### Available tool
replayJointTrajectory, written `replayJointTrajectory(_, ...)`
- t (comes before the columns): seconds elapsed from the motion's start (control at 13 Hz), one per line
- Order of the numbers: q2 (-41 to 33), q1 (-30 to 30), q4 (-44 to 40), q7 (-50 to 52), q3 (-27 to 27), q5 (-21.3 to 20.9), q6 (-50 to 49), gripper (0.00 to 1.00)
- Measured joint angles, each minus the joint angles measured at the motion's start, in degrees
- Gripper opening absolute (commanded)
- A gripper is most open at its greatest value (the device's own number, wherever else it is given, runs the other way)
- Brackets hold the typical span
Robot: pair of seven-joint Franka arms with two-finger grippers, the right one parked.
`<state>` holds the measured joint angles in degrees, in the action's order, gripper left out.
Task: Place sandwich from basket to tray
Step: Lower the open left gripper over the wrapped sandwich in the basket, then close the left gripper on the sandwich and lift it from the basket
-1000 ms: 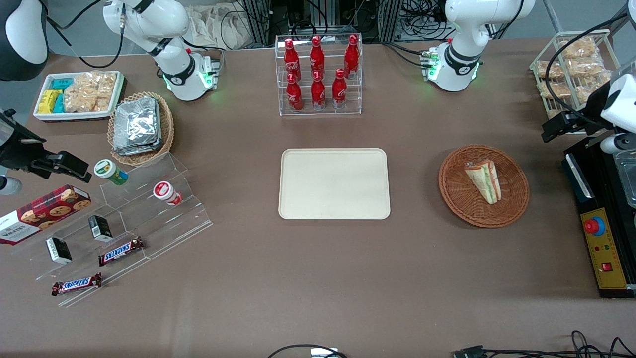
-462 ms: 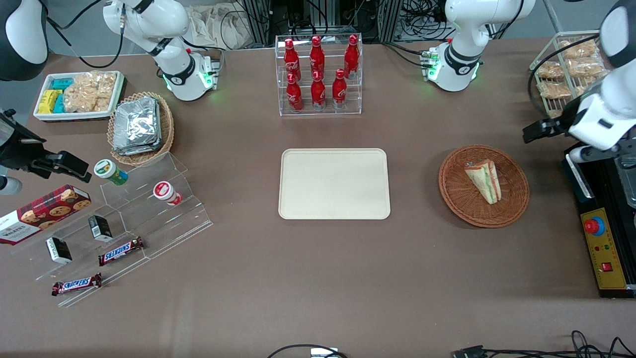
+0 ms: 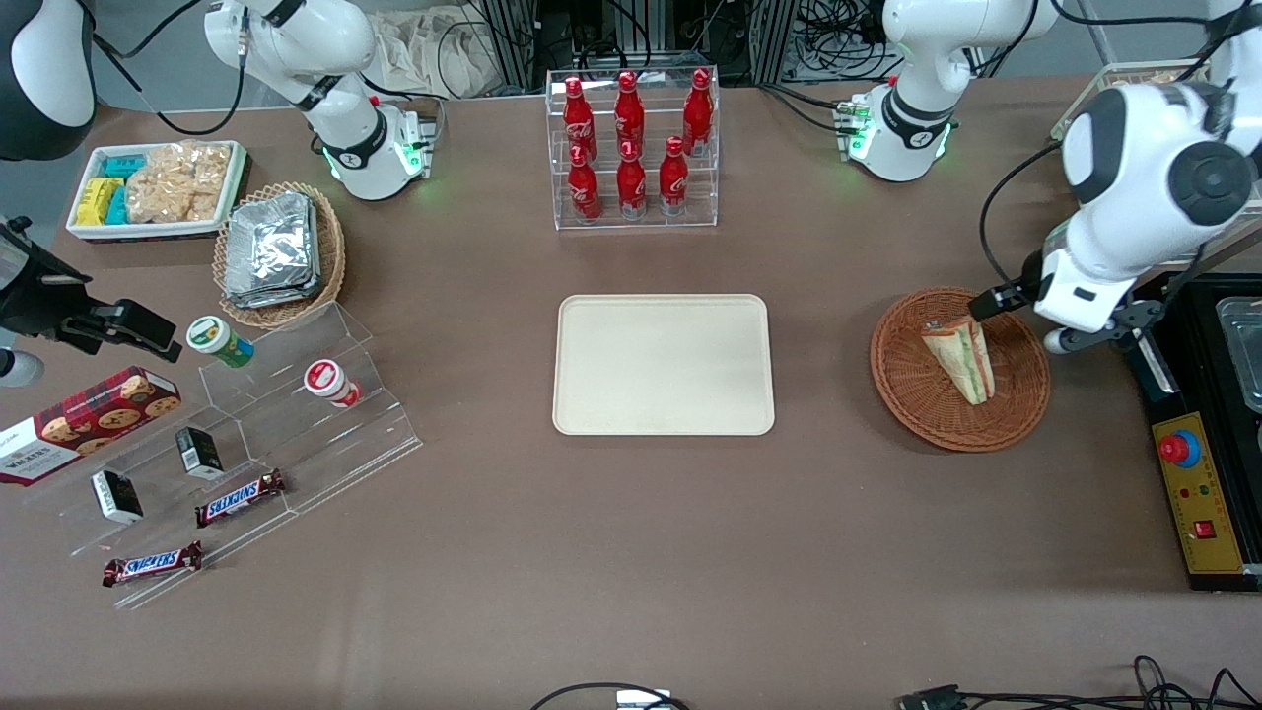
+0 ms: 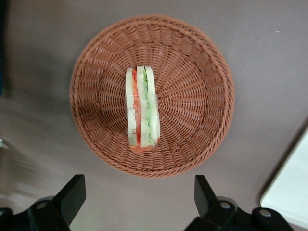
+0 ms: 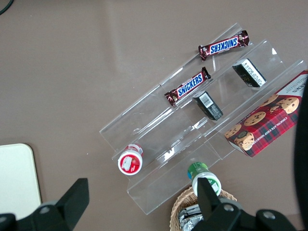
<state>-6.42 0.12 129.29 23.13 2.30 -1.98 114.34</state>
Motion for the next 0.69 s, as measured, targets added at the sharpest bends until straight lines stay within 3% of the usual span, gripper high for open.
replayJointTrajectory(0.38,4.33,0.08,10.55,1.14,-0.08,-0.07,18.83,1.00)
replayJointTrajectory(0.69,10.60,0.22,11.96,1.15,-0.22,-2.75,25.17,1.00)
